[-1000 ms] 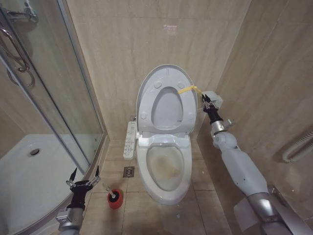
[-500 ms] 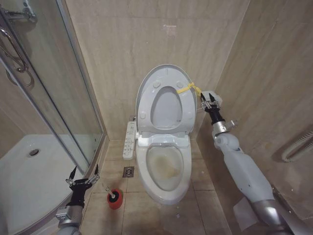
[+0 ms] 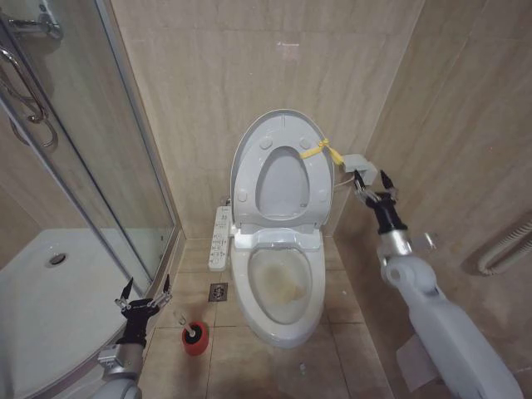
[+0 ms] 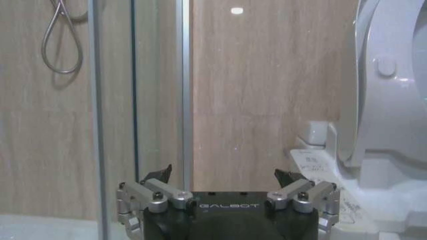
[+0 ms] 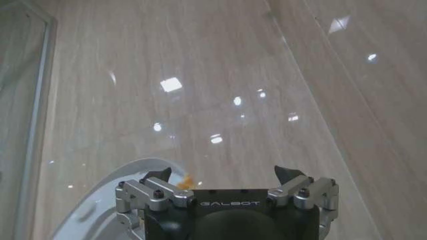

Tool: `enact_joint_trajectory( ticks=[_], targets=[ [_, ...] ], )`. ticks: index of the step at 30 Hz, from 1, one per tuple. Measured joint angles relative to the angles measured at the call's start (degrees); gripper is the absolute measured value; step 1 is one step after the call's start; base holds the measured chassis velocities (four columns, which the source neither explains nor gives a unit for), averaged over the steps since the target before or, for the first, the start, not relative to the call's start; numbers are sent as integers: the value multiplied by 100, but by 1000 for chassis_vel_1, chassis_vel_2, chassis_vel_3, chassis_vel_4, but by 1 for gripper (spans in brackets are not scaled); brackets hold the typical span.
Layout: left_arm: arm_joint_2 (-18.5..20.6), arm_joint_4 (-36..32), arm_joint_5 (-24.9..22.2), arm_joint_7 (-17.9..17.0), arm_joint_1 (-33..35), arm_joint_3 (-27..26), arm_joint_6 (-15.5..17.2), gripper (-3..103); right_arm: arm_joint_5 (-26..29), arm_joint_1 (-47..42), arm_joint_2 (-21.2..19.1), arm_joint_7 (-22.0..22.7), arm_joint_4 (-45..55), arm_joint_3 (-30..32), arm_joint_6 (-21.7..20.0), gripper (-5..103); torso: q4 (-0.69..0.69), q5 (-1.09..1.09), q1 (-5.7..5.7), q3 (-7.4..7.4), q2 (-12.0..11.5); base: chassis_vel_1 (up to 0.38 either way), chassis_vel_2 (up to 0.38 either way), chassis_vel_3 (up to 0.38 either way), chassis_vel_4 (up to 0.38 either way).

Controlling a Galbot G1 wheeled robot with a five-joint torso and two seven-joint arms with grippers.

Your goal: Open the toilet lid, clean the toilet bowl with a toilet brush, close the toilet lid, and flush.

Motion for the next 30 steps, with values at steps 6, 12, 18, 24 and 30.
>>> enact_joint_trajectory(
  ticks=[6, 12, 18, 24, 30],
  targets=[
    [85, -146, -103, -1, -39, 40, 12, 100, -552, -1356, 472, 17, 976, 327, 52, 100, 0, 1, 0, 0, 0, 0, 0, 0, 0],
    [116, -235, -121, 0, 12, 121, -18, 100, -980, -2305, 1032, -47, 1709, 470, 103, 100, 1, -2, 0, 0, 1, 0, 0, 0, 0],
    [174, -335, -139, 3, 22, 143, -34, 100, -1555, -2866, 1884, -52, 1885, 471, 273, 100, 0, 0, 0, 0, 1, 0, 0, 0, 0],
    [198, -547, -161, 4, 167, 142, -52, 100, -1910, -3123, 2357, 90, 1799, 460, 451, 100, 0, 0, 0, 0, 0, 0, 0, 0, 0],
    [186, -498, -68, 83, 398, 130, -213, 100, -2026, -3413, 2540, -21, 1639, 459, 744, 100, 1, 0, 0, 0, 1, 0, 0, 0, 0]
  ],
)
